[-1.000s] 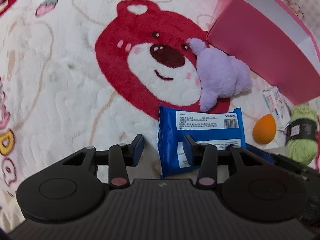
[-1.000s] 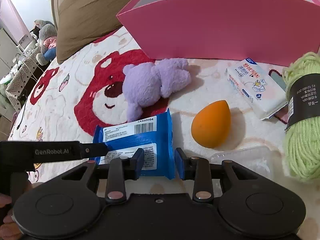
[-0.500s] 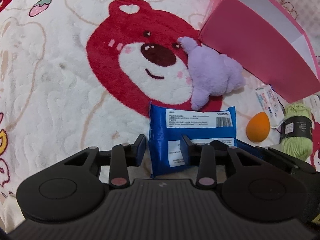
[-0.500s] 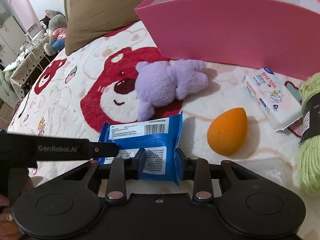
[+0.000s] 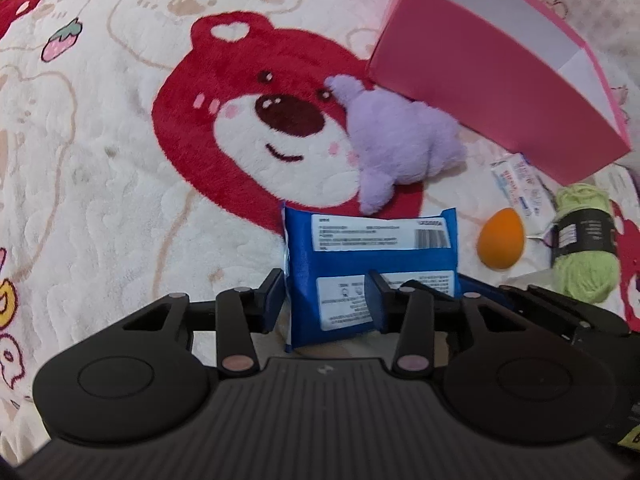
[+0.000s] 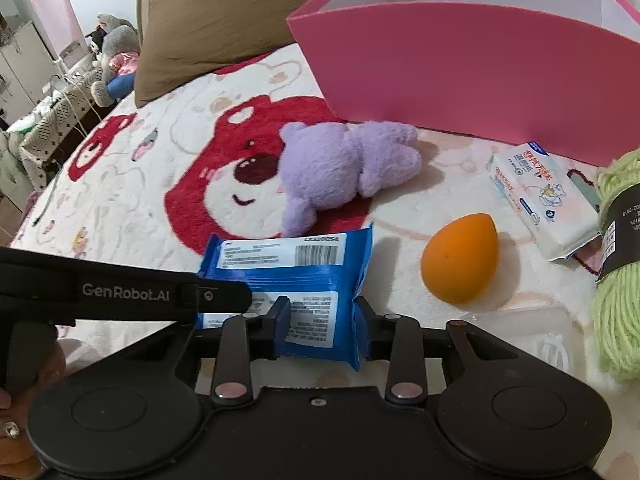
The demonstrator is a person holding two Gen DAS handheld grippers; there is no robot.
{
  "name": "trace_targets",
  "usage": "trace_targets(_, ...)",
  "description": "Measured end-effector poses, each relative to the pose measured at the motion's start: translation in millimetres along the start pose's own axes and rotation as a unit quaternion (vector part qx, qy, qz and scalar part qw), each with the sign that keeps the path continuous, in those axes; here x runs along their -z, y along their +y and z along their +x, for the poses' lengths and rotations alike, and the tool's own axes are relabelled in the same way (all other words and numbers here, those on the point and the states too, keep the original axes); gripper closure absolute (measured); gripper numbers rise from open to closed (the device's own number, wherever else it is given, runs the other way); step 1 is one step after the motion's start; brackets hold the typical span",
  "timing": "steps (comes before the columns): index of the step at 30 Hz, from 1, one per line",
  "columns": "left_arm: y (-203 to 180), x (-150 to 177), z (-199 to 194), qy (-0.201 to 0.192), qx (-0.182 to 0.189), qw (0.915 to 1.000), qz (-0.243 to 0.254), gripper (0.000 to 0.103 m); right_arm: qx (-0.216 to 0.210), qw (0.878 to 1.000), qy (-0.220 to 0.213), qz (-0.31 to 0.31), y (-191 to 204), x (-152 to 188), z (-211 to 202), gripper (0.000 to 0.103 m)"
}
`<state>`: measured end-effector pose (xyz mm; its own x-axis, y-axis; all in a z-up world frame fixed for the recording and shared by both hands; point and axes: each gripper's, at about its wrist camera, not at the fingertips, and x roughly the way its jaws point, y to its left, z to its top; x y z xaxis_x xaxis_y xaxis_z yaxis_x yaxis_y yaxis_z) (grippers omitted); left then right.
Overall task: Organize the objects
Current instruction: 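Lift the blue wet-wipe pack with the right gripper toward the pink box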
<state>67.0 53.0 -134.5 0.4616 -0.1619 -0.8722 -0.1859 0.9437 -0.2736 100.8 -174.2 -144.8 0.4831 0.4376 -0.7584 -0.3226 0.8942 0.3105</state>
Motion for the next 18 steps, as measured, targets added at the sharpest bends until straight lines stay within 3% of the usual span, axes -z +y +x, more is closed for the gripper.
trace_targets(8, -4.6, 3.9, -24.1, -0.007, 0.050, 0.9987, -0.013, 0.062, -0.007, 0.999, -0.024, -0.025, 11.1, 1.4, -26.7, 0.061)
trace_targets(18, -18.0, -0.3, -64.7, -0.060, 0.090, 0.9940, 0.015, 0.062, -0.002, 0.998, -0.047, -0.037, 17.8, -6.4, -62.7, 0.048)
